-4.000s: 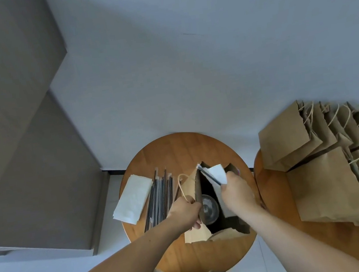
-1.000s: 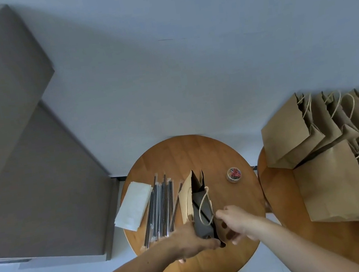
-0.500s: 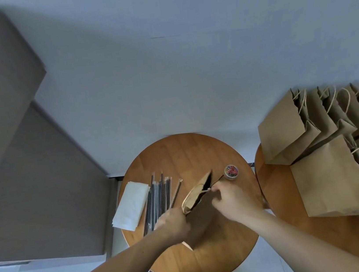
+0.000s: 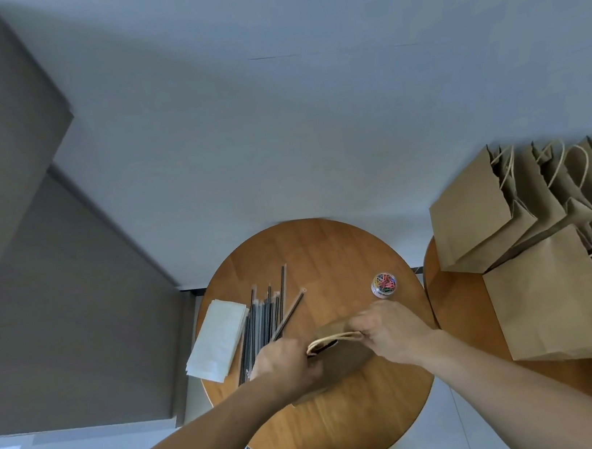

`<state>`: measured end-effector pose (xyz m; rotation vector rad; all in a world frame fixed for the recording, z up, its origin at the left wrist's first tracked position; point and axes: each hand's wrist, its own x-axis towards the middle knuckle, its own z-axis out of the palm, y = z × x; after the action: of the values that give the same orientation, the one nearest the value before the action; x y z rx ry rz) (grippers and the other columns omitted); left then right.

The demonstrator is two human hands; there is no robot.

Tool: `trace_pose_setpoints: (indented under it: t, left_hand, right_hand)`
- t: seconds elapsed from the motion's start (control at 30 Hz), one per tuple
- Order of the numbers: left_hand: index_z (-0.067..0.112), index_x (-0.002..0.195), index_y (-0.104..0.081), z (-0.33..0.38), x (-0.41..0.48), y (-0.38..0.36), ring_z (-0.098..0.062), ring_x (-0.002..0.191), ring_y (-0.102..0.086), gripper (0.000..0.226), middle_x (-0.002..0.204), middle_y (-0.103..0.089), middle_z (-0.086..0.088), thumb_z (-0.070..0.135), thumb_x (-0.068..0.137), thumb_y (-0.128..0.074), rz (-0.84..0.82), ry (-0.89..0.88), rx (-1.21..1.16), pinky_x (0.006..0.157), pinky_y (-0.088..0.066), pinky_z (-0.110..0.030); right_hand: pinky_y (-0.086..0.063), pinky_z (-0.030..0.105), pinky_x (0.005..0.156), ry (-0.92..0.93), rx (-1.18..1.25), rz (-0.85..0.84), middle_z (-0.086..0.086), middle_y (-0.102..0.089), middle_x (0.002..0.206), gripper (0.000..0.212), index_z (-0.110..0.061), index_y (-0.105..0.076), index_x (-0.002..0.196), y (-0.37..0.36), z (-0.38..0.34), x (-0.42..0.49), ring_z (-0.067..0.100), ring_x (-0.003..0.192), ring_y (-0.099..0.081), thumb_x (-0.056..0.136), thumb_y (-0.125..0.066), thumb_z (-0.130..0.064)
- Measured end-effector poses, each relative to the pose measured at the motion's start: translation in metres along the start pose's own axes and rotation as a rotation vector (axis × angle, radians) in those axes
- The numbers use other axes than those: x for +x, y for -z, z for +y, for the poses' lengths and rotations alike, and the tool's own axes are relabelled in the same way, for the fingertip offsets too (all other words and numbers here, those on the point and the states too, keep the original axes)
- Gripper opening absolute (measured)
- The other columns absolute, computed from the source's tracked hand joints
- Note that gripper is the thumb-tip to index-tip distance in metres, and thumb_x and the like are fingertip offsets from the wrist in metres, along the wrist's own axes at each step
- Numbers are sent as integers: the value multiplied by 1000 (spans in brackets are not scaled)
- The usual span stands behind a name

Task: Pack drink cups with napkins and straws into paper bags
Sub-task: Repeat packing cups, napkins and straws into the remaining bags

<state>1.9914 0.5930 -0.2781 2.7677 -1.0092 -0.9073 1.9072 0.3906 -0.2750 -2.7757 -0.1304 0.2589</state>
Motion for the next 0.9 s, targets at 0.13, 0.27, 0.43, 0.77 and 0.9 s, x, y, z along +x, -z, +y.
trace_pose_setpoints:
  t: [0.13, 0.27, 0.43, 0.77, 0.9]
  left_hand:
    - [39, 121, -57, -3, 0, -3, -19, 88, -67, 26, 98, -71, 5, 43, 98, -45, 76, -118, 61, 77, -58, -33]
    - [44, 131, -49, -3, 5, -2, -17, 92, -67, 31, 105, -71, 7, 40, 101, -45, 101, -184, 90, 80, -56, -32]
    - [42, 129, -56, 0, 18, 5, -17, 87, -66, 32, 96, -71, 5, 50, 101, -42, 133, -249, -2, 73, -49, -29]
    - [45, 72, -52, 25, 64, 16, -4, 60, -52, 29, 63, -55, 10, 53, 99, -46, 0, -122, -164, 54, -40, -20]
    - [34, 114, -66, 27, 86, 27, -17, 94, -66, 29, 103, -71, 1, 49, 100, -46, -93, -132, -227, 84, -53, -39]
  right_hand:
    - [-48, 34, 68, -3, 43, -44, -1, -70, 93, 21, -22, -71, 109, 1, 5, -4, 20, 82, -62, 99, -52, -23]
    - [-47, 34, 66, 2, 38, -35, 1, -71, 91, 22, -19, -70, 107, 2, 11, -7, 22, 81, -63, 100, -50, -24]
    - [-49, 34, 69, -60, 29, -70, -5, -69, 86, 29, -23, -69, 103, 10, 24, -7, 15, 78, -60, 99, -49, -43]
    - [-51, 33, 75, -559, 556, -79, -13, -69, 87, 25, -17, -74, 97, 21, 132, 26, 14, 87, -66, 97, -52, -29]
    - [-43, 32, 56, -584, 336, -160, -3, -61, 67, 31, -18, -65, 68, -5, 165, 56, 19, 65, -58, 93, -48, -22]
